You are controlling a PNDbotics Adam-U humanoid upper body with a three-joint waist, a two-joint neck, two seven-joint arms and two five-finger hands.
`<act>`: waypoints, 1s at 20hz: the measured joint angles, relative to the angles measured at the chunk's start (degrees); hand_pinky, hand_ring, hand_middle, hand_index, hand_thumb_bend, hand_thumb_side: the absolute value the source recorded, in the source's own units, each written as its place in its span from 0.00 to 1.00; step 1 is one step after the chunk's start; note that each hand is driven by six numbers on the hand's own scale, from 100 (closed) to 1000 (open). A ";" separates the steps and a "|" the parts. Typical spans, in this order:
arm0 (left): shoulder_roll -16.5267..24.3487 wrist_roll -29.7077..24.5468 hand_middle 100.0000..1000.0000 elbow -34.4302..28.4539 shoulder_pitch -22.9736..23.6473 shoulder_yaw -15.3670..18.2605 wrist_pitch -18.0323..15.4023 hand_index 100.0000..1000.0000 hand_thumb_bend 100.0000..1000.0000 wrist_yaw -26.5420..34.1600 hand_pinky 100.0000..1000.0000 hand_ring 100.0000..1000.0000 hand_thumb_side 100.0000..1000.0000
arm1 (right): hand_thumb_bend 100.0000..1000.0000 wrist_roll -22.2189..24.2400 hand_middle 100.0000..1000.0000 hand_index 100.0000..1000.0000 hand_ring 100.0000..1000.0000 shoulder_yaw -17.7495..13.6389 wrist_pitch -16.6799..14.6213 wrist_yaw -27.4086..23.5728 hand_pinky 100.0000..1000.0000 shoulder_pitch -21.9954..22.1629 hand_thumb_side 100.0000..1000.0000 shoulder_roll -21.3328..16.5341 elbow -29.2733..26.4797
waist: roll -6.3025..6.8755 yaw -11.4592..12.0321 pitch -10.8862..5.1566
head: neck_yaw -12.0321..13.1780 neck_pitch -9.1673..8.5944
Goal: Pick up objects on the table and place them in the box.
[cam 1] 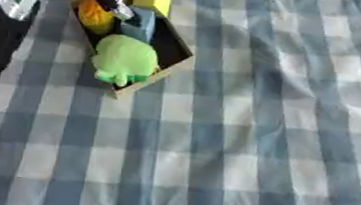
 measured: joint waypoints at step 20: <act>2.98 17.36 0.76 -15.12 0.58 6.00 6.73 0.84 0.13 10.71 0.78 0.76 0.33 | 0.00 -0.80 0.75 0.80 0.84 -0.68 -0.32 -0.04 0.92 0.30 0.76 -0.01 0.00 | -0.02 0.87 -1.46 | -0.90 0.10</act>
